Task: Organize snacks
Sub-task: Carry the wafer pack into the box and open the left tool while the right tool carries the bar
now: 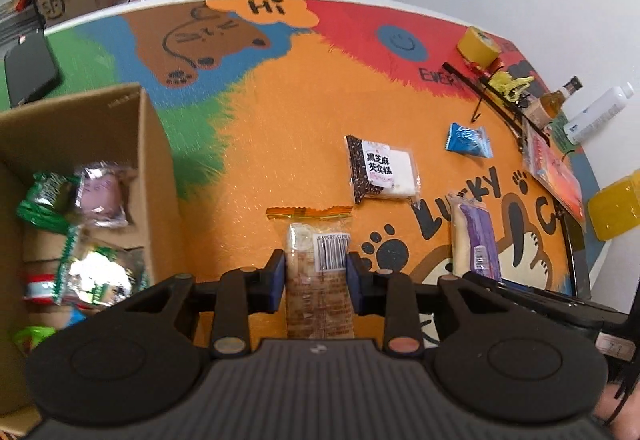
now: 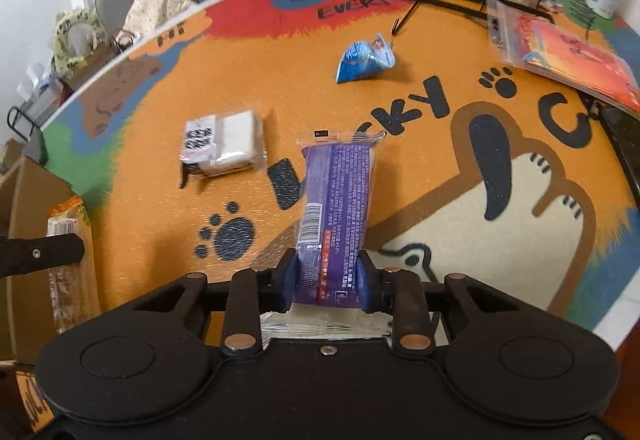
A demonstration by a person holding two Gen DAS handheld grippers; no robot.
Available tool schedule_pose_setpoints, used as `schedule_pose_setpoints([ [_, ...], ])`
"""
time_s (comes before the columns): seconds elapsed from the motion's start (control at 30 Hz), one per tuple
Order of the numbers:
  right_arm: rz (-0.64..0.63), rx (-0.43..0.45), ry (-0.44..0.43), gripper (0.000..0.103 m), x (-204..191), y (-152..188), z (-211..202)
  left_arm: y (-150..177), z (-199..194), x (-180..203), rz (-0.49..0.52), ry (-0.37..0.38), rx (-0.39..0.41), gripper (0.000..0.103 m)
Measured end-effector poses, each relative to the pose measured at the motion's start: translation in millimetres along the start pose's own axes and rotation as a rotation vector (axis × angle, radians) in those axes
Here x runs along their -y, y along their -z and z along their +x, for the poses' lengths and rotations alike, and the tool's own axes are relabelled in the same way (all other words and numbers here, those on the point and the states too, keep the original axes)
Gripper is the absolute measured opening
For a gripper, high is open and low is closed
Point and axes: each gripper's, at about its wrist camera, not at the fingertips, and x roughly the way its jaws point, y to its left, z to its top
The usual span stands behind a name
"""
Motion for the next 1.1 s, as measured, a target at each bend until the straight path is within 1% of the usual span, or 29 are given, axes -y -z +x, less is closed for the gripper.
schedule_pose_setpoints([
  [0.17,0.026,0.056,-0.009,0.027,-14.8,10.7,-26.2,0.7,-20.5,-5.2,0.035,0.022,0.031,0.031],
  [0.33,0.042,0.1,-0.014,0.027,-33.8,20.6,-46.1,2.5,-41.4,-16.5,0.048,0.046,0.058,0.031],
  [0.5,0.041,0.138,-0.03,0.027,-57.4,29.2,-64.0,5.3,-63.3,-27.2,0.075,0.073,0.097,0.031],
  [0.6,0.035,0.157,-0.044,0.026,-71.7,32.0,-71.0,6.7,-75.8,-37.3,0.071,0.083,0.116,0.031],
  [0.87,0.023,0.192,-0.115,0.026,-107.9,37.0,-82.0,7.8,-103.9,-69.0,0.052,0.059,0.155,0.031],
  [1.1,-0.029,0.218,-0.204,0.026,-139.8,39.9,-91.2,12.8,-130.3,-94.8,0.01,0.02,0.209,0.031],
])
